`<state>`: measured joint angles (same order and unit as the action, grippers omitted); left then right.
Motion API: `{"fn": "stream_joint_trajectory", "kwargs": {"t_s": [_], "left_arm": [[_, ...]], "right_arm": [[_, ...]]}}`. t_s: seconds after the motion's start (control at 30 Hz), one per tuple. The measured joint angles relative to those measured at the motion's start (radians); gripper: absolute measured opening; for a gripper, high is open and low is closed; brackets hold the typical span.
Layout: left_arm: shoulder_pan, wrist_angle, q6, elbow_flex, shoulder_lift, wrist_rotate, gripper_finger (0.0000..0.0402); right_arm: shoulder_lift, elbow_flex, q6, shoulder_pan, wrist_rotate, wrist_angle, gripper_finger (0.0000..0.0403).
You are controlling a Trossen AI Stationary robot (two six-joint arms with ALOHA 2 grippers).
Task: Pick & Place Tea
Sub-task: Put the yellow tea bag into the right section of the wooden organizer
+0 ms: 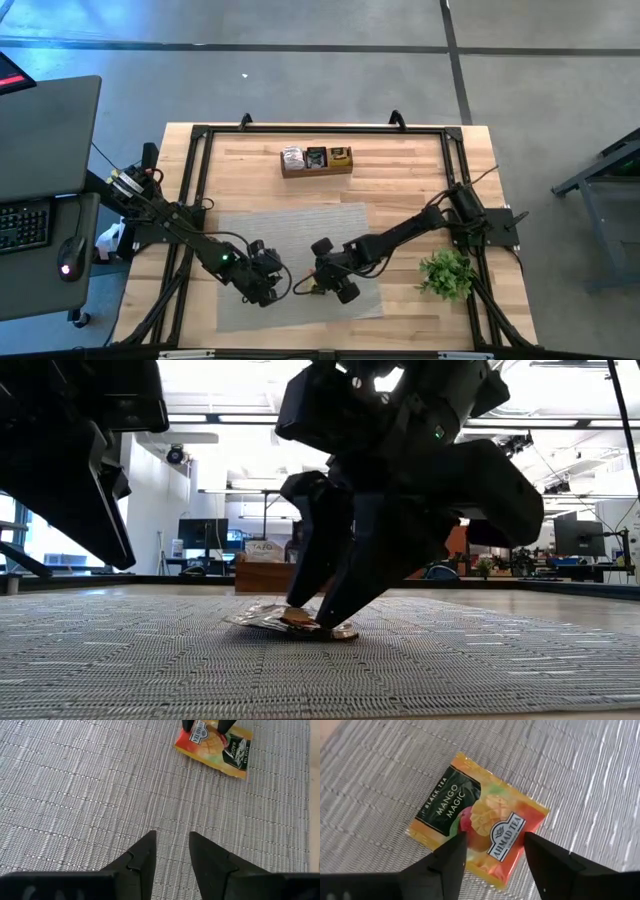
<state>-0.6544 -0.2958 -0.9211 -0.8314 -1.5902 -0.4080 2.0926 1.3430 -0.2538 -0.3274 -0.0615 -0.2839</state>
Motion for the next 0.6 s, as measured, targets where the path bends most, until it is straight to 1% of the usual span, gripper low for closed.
{"fn": "stream_joint_trajectory", "kwargs": {"t_s": [0.1, 0.23, 0.5, 0.53, 0.6], "left_arm": [[0.0, 0.0, 0.0, 0.0, 0.0, 0.0, 0.0115], [0.0, 0.0, 0.0, -0.001, 0.0, 0.0, 0.0115], [0.0, 0.001, 0.0, -0.001, 0.0, 0.0, 0.0115], [0.0, 0.001, 0.0, -0.001, 0.0, 0.0, 0.0115], [0.0, 0.001, -0.001, -0.001, 0.0, 0.0, 0.0115]], "right_arm": [[0.0, 0.0, 0.086, 0.008, 0.01, -0.013, 0.0174], [0.0, 0.0, 0.155, 0.013, 0.019, -0.03, 0.0125], [-0.004, -0.002, 0.167, 0.006, 0.003, -0.033, 0.002], [-0.006, -0.002, 0.168, 0.003, -0.004, -0.033, 0.0011], [-0.008, -0.003, 0.175, -0.004, -0.018, -0.029, 0.0006]]}}
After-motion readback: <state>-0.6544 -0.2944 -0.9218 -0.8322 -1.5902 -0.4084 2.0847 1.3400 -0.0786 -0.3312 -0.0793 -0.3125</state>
